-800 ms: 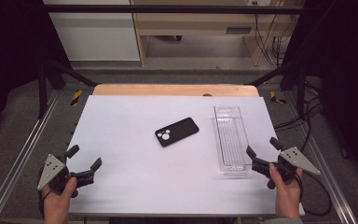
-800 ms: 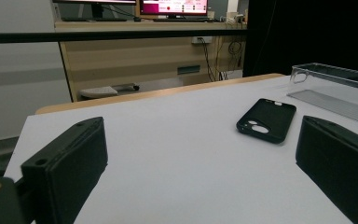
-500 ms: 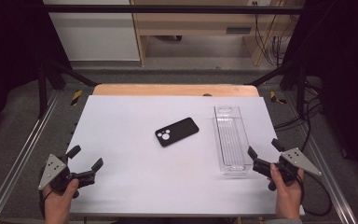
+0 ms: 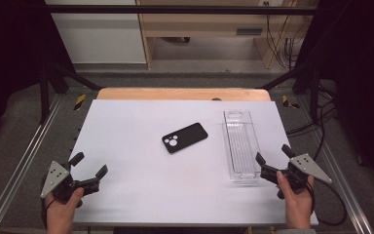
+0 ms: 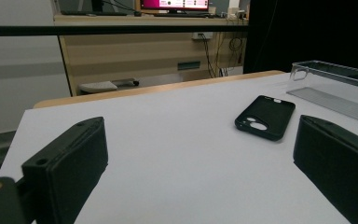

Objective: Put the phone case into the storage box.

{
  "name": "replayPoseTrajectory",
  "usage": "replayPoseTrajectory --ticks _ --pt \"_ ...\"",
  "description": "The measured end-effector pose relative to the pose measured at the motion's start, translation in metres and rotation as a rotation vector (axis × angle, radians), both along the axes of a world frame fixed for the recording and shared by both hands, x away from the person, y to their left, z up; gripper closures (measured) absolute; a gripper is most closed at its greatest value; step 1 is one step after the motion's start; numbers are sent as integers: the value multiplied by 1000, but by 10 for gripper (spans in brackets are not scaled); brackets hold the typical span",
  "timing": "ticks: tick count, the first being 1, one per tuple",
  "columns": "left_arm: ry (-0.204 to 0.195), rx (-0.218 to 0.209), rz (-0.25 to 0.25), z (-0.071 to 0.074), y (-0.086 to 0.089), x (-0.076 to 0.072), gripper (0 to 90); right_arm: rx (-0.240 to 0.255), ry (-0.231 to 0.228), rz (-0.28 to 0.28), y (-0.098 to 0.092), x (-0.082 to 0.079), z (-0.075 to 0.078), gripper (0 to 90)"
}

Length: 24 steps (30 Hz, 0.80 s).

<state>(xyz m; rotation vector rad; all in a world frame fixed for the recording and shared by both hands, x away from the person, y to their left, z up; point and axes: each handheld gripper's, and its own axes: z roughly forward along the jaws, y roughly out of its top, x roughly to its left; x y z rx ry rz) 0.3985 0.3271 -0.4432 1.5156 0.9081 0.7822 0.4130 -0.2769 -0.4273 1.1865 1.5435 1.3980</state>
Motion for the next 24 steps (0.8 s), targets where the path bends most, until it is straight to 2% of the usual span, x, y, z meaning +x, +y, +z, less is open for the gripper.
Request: replayPoseTrajectory --ticks 2,4,7,10,13,17,19,20,24 --pt "-1 3 0 0 -1 0 32 -6 -4 3 2 -1 1 40" --pt "-2 12 5 0 -1 0 31 -42 -18 -6 8 -1 3 40" --pt "-1 16 10 0 0 0 31 -53 -19 3 15 -2 7 41" --pt "2 15 13 -1 1 -1 32 -38 -27 28 24 -1 13 42" --pt "2 14 13 -1 1 -2 31 -6 -12 67 43 4 24 43" --pt "4 13 7 -2 1 -1 32 -27 -3 129 74 16 37 44" --pt "3 12 5 -2 1 -1 31 -34 2 139 80 19 39 44" --pt "3 12 2 -1 0 -1 32 -29 22 162 97 30 44 44" --pt "3 18 -4 -1 -3 -1 31 -33 59 203 126 52 49 49"
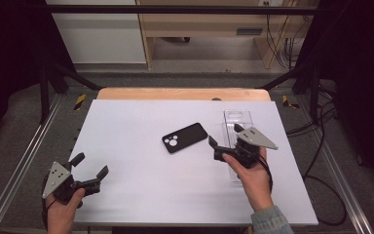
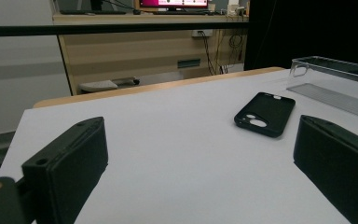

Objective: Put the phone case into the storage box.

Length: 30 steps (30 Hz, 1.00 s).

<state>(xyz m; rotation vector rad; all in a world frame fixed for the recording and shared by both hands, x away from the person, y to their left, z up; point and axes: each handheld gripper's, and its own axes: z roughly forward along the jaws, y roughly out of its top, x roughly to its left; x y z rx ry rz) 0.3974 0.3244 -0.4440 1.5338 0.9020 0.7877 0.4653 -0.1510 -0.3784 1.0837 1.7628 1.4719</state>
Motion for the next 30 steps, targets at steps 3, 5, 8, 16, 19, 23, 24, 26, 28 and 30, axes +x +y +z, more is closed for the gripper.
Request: replayPoseTrajectory --ticks 3,5,8,16,19,23,24,26,28,30 --pt "0 5 -3 0 -1 0 32 -11 19 22 18 14 0 50" --pt "1 6 -3 -1 -1 0 31 -26 34 36 31 26 -1 50" --pt "3 4 -3 -1 0 0 31 -26 58 43 43 39 -4 54" --pt "4 5 -12 -1 -1 1 31 -56 147 22 68 71 -18 79" --pt "3 6 -13 -1 -2 1 32 -68 176 15 75 79 -27 84" --pt "2 9 -19 -1 -3 1 31 -90 206 14 81 85 -36 92" --pt "2 9 -19 -1 -3 1 32 -106 221 17 85 87 -41 99" --pt "2 8 -19 -1 -3 1 31 -118 233 17 87 89 -45 110" --pt "2 7 -19 -1 -3 1 32 -133 255 12 90 93 -50 131" --pt "2 7 -20 -1 -3 1 31 -148 277 13 91 96 -54 157"
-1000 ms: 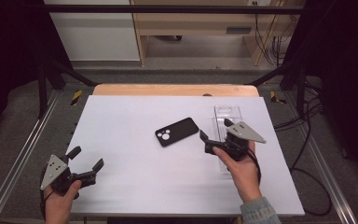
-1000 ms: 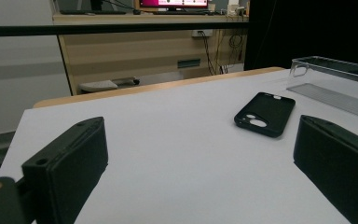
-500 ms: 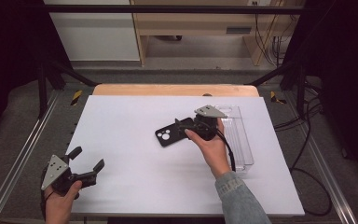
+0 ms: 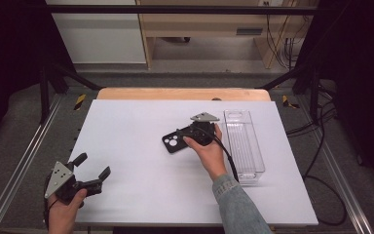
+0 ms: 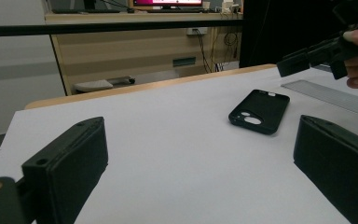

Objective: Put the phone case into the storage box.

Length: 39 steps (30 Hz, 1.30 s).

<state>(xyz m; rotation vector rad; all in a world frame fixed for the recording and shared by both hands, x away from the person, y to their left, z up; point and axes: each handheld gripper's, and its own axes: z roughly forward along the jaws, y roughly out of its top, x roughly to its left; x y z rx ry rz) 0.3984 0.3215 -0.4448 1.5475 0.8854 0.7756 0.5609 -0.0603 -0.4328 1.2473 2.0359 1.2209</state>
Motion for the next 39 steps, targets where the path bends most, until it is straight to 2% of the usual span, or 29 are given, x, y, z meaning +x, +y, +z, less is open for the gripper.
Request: replayPoseTrajectory --ticks 4,6,7,8,12,16,17,18,24,32,39 --pt "-1 2 -2 0 -1 0 31 -32 38 5 2 3 -7 262" --pt "0 2 -3 0 -1 0 31 -51 49 21 3 3 -9 358" --pt "0 2 -3 0 -1 0 32 -51 49 21 3 3 -9 358" --pt "0 3 -3 0 -1 0 32 -74 55 33 4 3 -10 427" --pt "0 4 -3 0 -1 0 32 -107 64 63 5 2 -13 608" --pt "0 5 -3 0 -1 0 32 -126 63 114 7 1 -15 766" --pt "0 5 -3 0 -2 0 32 -126 63 114 7 1 -15 766" --pt "1 6 -4 0 -2 0 32 -139 57 137 10 -1 -16 827" --pt "1 8 -5 0 -2 0 32 -166 65 191 18 -3 -23 900" --pt "1 10 -7 0 -3 0 32 -180 95 225 33 -2 -37 900" --pt "1 8 -8 0 -2 1 32 -166 135 266 44 -5 -44 900"
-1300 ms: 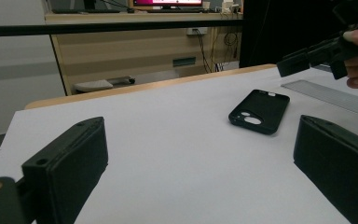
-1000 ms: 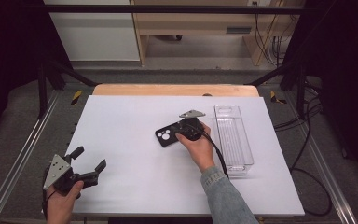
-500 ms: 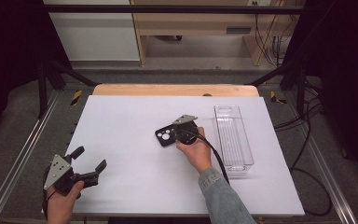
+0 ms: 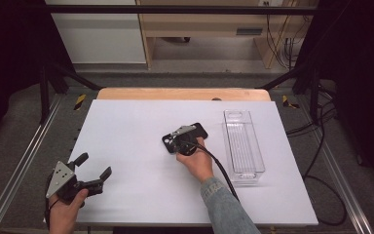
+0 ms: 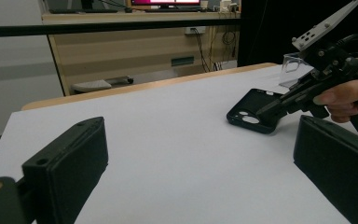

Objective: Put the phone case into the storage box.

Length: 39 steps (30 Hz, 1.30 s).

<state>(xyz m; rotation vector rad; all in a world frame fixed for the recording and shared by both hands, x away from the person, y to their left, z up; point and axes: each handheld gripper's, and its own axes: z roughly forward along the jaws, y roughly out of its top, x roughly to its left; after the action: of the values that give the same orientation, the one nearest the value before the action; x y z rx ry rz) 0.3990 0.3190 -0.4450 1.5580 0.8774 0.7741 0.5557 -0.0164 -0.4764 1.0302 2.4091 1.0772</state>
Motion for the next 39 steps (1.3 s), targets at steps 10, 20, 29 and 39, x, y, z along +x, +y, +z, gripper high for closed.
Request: replayPoseTrajectory --ticks 10,20,29,39 --pt "2 2 -2 0 -1 0 32 18 63 59 13 -8 1 900" --pt "-18 -15 49 2 4 -2 34 2 77 175 44 -38 4 900" --pt "-40 -36 130 4 13 -4 36 13 86 245 80 -64 1 900" --pt "-73 -86 253 8 29 -9 39 54 100 220 123 -76 -1 900"
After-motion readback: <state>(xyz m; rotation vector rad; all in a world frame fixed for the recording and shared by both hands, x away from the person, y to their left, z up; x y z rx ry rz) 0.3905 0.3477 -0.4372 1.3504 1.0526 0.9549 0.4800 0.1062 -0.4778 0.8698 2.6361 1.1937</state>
